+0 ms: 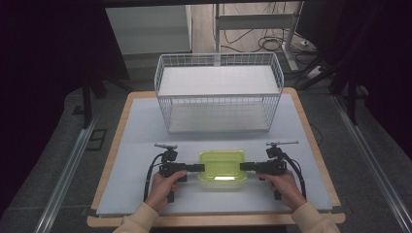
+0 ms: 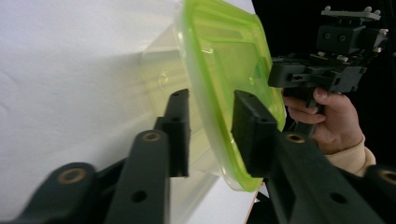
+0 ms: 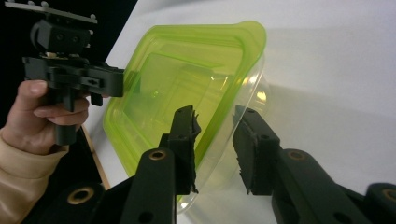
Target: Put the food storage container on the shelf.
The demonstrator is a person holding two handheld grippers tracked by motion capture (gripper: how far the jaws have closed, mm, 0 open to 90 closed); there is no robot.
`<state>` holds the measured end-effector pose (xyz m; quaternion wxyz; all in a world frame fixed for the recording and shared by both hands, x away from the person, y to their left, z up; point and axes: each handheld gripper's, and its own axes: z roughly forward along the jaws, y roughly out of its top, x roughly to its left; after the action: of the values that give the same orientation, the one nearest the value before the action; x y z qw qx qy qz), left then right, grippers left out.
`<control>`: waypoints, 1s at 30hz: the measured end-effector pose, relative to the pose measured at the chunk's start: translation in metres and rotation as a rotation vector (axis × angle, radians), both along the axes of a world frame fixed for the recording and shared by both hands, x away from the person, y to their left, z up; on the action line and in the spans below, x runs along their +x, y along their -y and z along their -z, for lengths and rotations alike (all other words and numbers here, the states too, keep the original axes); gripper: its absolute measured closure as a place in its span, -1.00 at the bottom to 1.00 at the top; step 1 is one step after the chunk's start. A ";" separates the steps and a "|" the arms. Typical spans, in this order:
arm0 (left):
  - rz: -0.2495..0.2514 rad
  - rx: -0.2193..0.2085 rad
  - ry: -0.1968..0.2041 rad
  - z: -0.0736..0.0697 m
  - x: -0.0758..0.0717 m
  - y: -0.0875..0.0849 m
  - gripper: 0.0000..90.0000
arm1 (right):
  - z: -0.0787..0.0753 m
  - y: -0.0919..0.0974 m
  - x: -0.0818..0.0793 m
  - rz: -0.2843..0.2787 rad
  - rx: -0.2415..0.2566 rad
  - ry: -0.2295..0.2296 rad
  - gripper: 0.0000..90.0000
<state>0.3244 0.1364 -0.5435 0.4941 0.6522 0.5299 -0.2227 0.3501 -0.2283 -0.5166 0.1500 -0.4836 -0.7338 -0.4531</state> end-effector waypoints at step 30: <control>0.003 -0.007 0.098 -0.028 -0.017 -0.002 0.80 | -0.018 0.006 -0.010 0.032 0.060 0.035 0.78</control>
<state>0.3076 0.1386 -0.5153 0.5214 0.6614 0.5035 -0.1930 0.3405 -0.2342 -0.4989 0.1443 -0.4825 -0.7145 -0.4856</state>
